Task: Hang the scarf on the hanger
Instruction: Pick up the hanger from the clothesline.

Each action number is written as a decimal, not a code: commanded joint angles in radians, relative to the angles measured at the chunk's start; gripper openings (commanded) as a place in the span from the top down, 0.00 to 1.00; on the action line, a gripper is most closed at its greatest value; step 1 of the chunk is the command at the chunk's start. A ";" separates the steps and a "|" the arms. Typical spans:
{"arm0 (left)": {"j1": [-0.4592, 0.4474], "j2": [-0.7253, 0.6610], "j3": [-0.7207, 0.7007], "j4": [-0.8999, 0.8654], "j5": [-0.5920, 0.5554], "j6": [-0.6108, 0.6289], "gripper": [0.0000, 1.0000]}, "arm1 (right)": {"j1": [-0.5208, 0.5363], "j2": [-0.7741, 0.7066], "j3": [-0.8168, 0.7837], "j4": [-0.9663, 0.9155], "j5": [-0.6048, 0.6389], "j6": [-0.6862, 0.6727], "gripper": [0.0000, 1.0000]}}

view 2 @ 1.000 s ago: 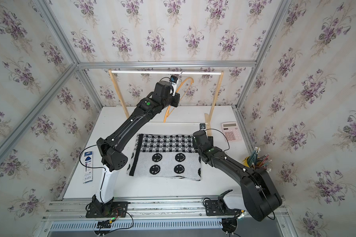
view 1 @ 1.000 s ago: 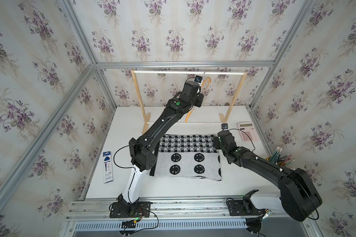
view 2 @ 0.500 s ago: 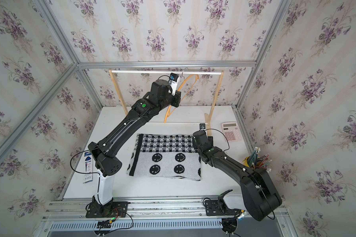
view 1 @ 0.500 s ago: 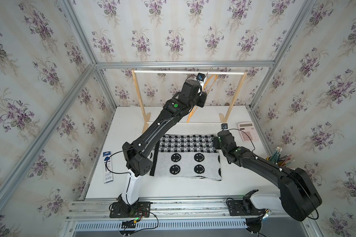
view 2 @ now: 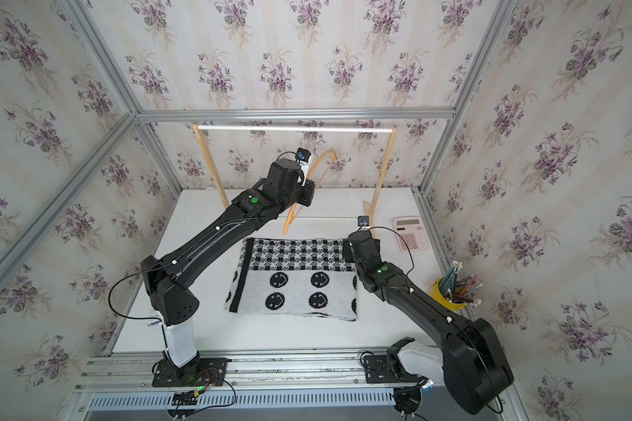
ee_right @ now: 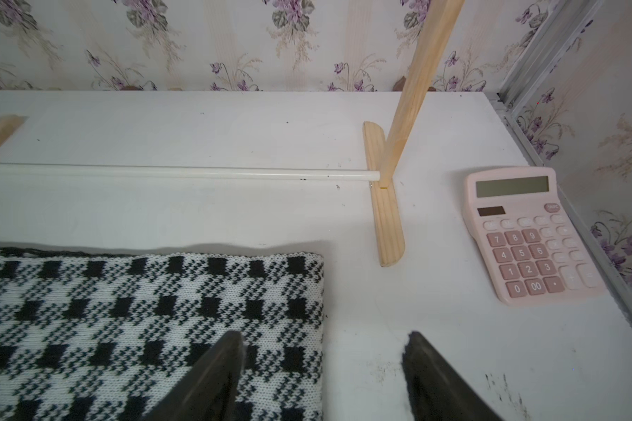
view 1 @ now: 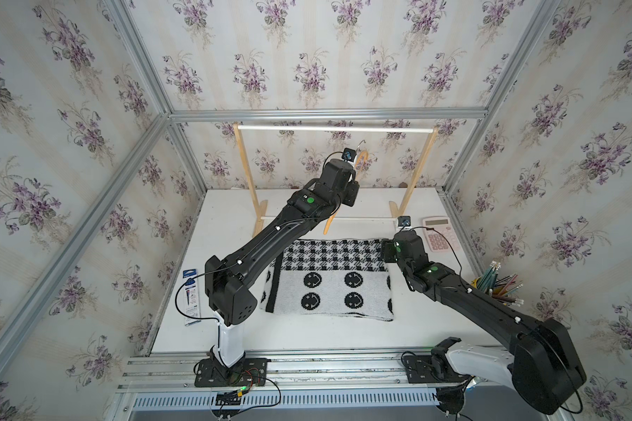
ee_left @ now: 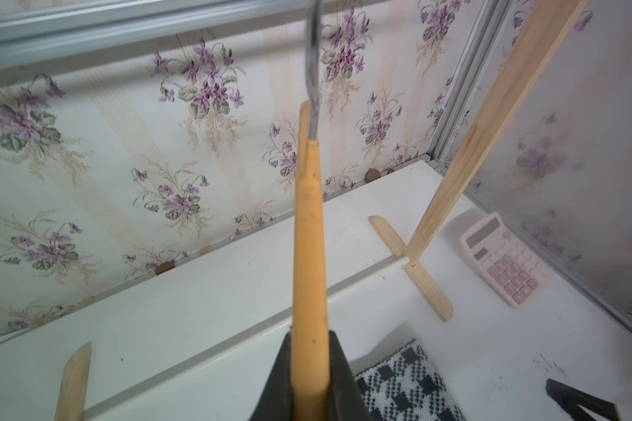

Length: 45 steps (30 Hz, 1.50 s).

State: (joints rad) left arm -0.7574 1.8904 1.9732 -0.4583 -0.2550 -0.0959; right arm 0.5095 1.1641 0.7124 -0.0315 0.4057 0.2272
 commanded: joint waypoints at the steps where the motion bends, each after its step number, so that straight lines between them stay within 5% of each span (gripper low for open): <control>1: -0.004 -0.040 -0.076 0.090 -0.039 -0.079 1.00 | 0.000 -0.057 0.032 -0.039 -0.066 0.026 0.28; 16: -0.125 -0.190 -0.410 0.220 -0.136 -0.234 1.00 | 0.008 0.059 0.403 -0.143 -0.351 0.195 0.32; 28: -0.144 -0.305 -0.588 0.300 0.036 -0.258 1.00 | 0.021 0.068 0.347 -0.051 -0.345 0.255 0.35; 45: -0.192 -0.423 -0.753 0.363 0.038 -0.252 1.00 | 0.021 0.033 0.256 0.074 -0.361 0.290 0.35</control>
State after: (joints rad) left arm -0.9443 1.4834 1.2289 -0.1616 -0.2176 -0.3523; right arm 0.5301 1.2102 0.9775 -0.0254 0.0475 0.5201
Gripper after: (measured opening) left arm 0.141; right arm 0.645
